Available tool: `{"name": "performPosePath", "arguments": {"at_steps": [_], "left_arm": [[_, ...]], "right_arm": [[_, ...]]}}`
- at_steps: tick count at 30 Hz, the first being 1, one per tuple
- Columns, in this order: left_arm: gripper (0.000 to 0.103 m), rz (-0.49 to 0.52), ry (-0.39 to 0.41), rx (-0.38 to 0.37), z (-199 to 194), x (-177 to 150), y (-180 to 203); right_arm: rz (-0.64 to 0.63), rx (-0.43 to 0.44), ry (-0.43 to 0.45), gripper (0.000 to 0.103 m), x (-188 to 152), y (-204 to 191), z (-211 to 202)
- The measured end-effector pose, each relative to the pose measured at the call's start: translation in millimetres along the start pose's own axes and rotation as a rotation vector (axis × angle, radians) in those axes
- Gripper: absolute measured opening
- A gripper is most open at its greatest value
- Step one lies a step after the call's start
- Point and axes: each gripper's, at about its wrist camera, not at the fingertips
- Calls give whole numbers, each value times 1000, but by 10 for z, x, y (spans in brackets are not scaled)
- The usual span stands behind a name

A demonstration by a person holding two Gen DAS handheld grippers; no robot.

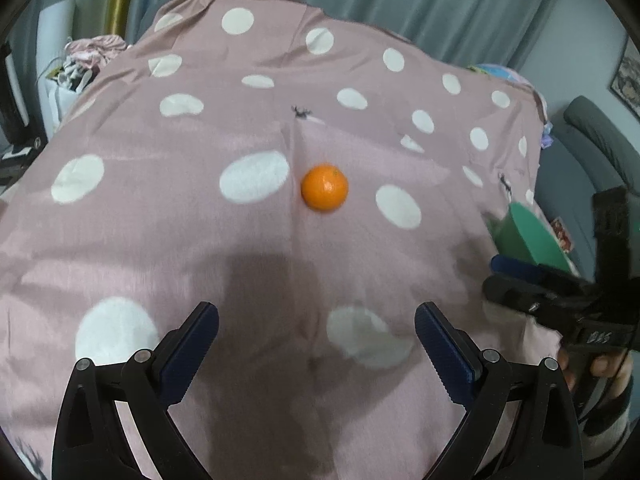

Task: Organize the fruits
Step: 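Move both open tools from the bowl toward the last orange, then grasp the last orange with the right tool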

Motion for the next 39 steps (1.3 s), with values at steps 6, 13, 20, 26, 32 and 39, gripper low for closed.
{"name": "performPosePath", "arguments": {"at_steps": [6, 13, 20, 26, 32, 39], "left_arm": [[98, -55, 40, -112, 170, 327, -106], [98, -63, 31, -167, 459, 541, -141], [98, -54, 26, -151, 646, 706, -225], [98, -60, 27, -143, 692, 750, -293], [98, -56, 19, -145, 698, 752, -278], [98, 6, -12, -181, 673, 704, -1]], "right_arm": [[-52, 12, -30, 85, 183, -41, 338], [-62, 78, -66, 79, 383, -72, 792], [11, 147, -82, 72, 588, -21, 1133], [40, 176, -128, 58, 672, -43, 1409], [15, 174, -147, 46, 682, -91, 1466], [25, 158, -159, 46, 453, 22, 1102]]}}
Point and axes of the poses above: each gripper's, at about its wrist camera, not at the fingertips, and z roughly the way its jaws point, y to its right, x to its top, and after that the axes turned 8 degrees about y, right-handed
